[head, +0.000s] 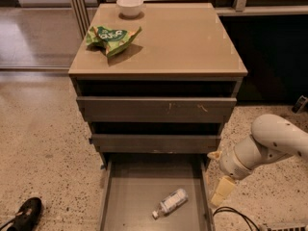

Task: Pick blue plastic bottle from bottom drawer and place on counter

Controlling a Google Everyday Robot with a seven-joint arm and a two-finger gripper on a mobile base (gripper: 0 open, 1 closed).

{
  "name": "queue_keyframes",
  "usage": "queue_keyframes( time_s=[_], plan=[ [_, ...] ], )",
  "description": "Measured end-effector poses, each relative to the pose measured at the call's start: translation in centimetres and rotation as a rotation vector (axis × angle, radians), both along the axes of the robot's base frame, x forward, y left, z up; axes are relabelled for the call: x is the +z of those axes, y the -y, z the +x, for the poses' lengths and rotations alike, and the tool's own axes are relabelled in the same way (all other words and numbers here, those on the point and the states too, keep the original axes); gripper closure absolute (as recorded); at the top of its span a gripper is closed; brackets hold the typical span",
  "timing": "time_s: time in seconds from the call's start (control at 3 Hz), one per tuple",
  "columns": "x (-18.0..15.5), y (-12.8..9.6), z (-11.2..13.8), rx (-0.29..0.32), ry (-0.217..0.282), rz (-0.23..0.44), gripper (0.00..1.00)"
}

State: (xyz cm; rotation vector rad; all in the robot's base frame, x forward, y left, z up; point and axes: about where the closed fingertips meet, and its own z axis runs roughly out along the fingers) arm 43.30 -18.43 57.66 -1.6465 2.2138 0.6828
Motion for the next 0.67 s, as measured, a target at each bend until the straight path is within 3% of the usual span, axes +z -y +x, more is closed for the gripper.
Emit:
queue_keyframes(
  time_s=[0.33,0.67],
  plan=[
    [-1.7,-0.1,0.2,-0.027,-0.003,0.036,0.0],
    [-5.5,-1.7,0.5,-0.028,-0.04,0.082,0.0]
  ],
)
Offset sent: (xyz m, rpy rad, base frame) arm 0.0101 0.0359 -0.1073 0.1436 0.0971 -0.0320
